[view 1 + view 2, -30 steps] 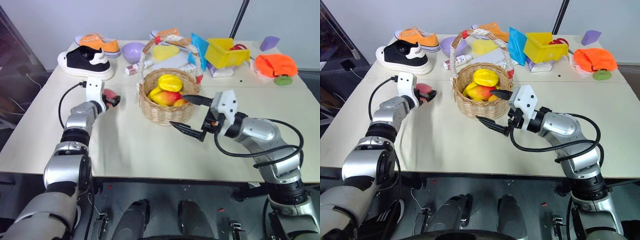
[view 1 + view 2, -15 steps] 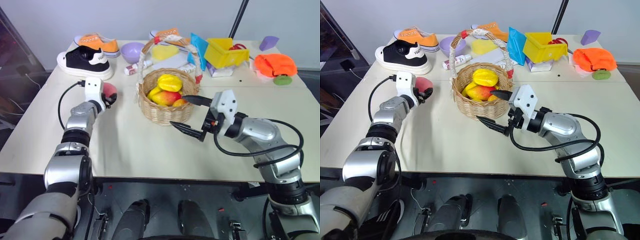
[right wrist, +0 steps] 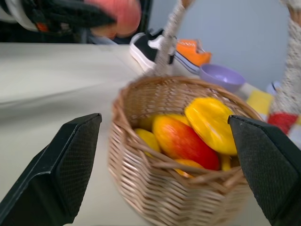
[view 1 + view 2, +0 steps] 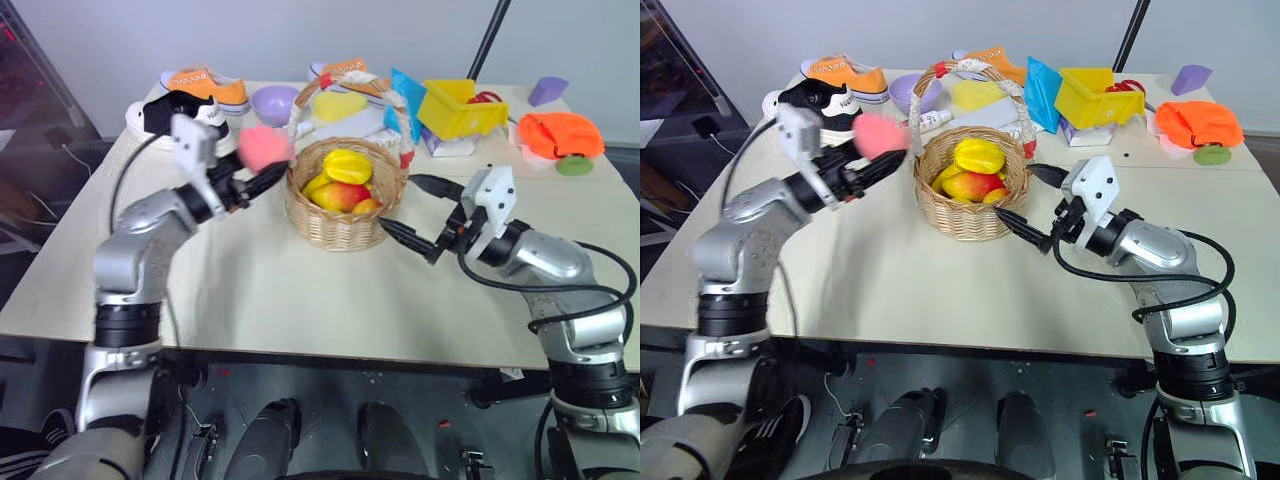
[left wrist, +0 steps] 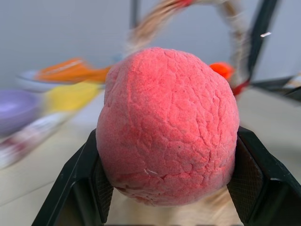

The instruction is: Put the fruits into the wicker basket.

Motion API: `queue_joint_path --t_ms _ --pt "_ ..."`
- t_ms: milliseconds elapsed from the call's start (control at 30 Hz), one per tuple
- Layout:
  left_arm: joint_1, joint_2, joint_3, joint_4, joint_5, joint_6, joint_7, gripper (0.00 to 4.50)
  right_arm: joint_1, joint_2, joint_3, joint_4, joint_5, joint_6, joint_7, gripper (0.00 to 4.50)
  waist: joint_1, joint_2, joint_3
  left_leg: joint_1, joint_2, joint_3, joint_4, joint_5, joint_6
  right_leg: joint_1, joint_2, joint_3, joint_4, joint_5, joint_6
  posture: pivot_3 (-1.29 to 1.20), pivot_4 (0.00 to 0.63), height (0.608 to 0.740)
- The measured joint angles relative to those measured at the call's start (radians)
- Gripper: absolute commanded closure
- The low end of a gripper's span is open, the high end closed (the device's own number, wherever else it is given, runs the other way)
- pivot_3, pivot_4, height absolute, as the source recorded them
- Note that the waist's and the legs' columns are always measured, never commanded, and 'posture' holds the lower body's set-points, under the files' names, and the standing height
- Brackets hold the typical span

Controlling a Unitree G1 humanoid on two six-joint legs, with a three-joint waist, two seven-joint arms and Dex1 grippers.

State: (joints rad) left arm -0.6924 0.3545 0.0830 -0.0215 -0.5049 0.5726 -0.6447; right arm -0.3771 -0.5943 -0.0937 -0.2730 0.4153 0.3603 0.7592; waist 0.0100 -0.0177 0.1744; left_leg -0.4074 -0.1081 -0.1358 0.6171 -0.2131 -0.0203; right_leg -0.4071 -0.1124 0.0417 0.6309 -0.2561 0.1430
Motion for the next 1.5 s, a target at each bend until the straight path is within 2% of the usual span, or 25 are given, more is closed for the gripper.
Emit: queue_joint_path --t_ms 100,167,233,367,467,633,733,833,900,1000,1133,1233,1467,1500 --pt "-0.04 -0.111 -0.06 0.07 0.039 -0.004 0.069 1.81 -0.012 0.008 0.009 0.001 -0.009 -0.007 -0.007 0.0 -0.005 0.0 0.0 0.0 0.001 0.0 -0.001 0.0 0.0 -0.001 0.0 0.0 0.0 0.0 0.0 0.0 0.15 0.74" --pt "-0.061 -0.174 -0.073 0.132 0.069 -0.031 0.12 0.76 -0.013 0.018 0.013 0.0 -0.012 -0.008 -0.013 0.0 -0.007 0.0 0.0 0.0 0.001 0.0 -0.001 0.0 0.0 -0.001 0.001 0.0 0.0 0.0 0.0 0.0 0.15 0.74" --pt "-0.078 -0.191 -0.079 0.178 0.103 -0.075 0.148 0.01 -0.013 0.028 0.019 0.0 -0.018 -0.008 -0.024 0.0 -0.015 0.0 0.0 0.0 0.001 0.001 -0.001 0.0 0.0 -0.002 0.001 0.0 0.001 0.0 0.0 0.0 0.15 0.74" --pt "-0.089 -0.196 -0.079 0.201 0.127 -0.129 0.147 0.01 -0.011 0.034 0.024 -0.005 -0.021 -0.008 -0.041 0.0 -0.021 0.0 0.0 0.0 0.001 0.001 -0.001 0.0 0.0 -0.002 0.001 0.0 0.0 0.0 0.0 0.0 0.15 0.74" --pt "-0.05 -0.188 -0.083 0.14 0.121 -0.118 0.125 0.01 -0.014 0.047 0.028 0.0 -0.049 -0.01 -0.082 0.0 -0.024 0.0 0.0 0.0 0.001 0.001 -0.001 0.0 0.0 -0.002 0.001 0.001 0.0 0.0 0.0 0.0 0.15 0.74" --pt "0.105 -0.008 -0.08 -0.094 0.083 -0.056 0.034 0.01 -0.095 0.13 0.015 0.065 -0.091 -0.003 -0.217 0.0 -0.034 0.001 0.0 0.0 0.002 0.001 -0.003 0.001 -0.001 -0.004 0.003 0.003 0.002 0.0 0.0 0.0 0.15 0.74" --pt "0.193 0.102 -0.017 -0.197 0.041 -0.03 -0.022 0.01 -0.119 0.165 0.039 0.102 -0.137 -0.005 -0.274 0.0 -0.027 0.002 -0.001 0.0 0.002 0.001 -0.003 0.001 -0.001 -0.004 0.003 0.003 0.002 0.0 0.0 0.0 0.15 0.74" --pt "0.328 0.226 0.111 -0.297 -0.043 -0.013 -0.104 0.01 -0.164 0.223 0.052 0.19 -0.161 -0.019 -0.316 0.0 -0.028 0.002 0.0 0.0 0.002 0.002 -0.003 0.001 -0.001 -0.004 0.002 0.003 0.001 0.0 -0.001 0.0 0.15 0.74" --pt "0.4 0.271 0.191 -0.331 -0.08 -0.015 -0.137 0.01 -0.182 0.228 0.053 0.239 -0.176 -0.04 -0.321 0.0 -0.024 0.002 0.0 0.0 0.002 0.001 -0.004 0.001 -0.001 -0.004 0.002 0.002 0.001 0.0 -0.001 0.0 0.15 0.74" --pt "0.535 0.279 0.267 -0.392 -0.12 -0.042 -0.164 0.01 -0.235 0.257 0.055 0.32 -0.195 -0.086 -0.335 0.0 -0.025 0.003 0.0 0.0 0.001 0.001 -0.003 0.0 -0.001 -0.003 0.001 0.002 -0.001 0.0 -0.001 0.0 0.15 0.74" --pt "0.666 0.265 0.301 -0.433 -0.133 -0.078 -0.176 0.01 -0.282 0.263 0.041 0.399 -0.2 -0.129 -0.345 0.0 -0.024 0.003 0.0 0.0 0.002 0.001 -0.004 0.0 -0.001 -0.003 0.002 0.002 0.0 0.0 -0.001 0.0 0.15 0.74" --pt "0.71 0.261 0.332 -0.441 -0.137 -0.104 -0.165 0.0 -0.294 0.269 0.037 0.431 -0.195 -0.149 -0.336 0.8 -0.025 0.003 0.0 0.0 0.002 0.001 -0.004 0.0 -0.001 -0.003 0.002 0.002 0.0 0.0 -0.001 0.0 0.15 0.74" --pt "0.737 0.262 0.346 -0.449 -0.138 -0.145 -0.143 0.0 -0.295 0.282 0.036 0.464 -0.195 -0.151 -0.315 4.36 -0.025 0.003 0.0 0.0 0.002 0.001 -0.004 0.0 -0.001 -0.003 0.002 0.002 0.0 0.0 -0.001 0.0 0.15 0.74" --pt "0.737 0.262 0.345 -0.449 -0.138 -0.149 -0.141 0.0 -0.294 0.283 0.036 0.466 -0.192 -0.149 -0.309 4.48 -0.026 0.003 0.0 0.0 0.002 0.001 -0.004 0.0 -0.001 -0.003 0.002 0.002 0.0 0.0 -0.001 0.0 0.15 0.74"
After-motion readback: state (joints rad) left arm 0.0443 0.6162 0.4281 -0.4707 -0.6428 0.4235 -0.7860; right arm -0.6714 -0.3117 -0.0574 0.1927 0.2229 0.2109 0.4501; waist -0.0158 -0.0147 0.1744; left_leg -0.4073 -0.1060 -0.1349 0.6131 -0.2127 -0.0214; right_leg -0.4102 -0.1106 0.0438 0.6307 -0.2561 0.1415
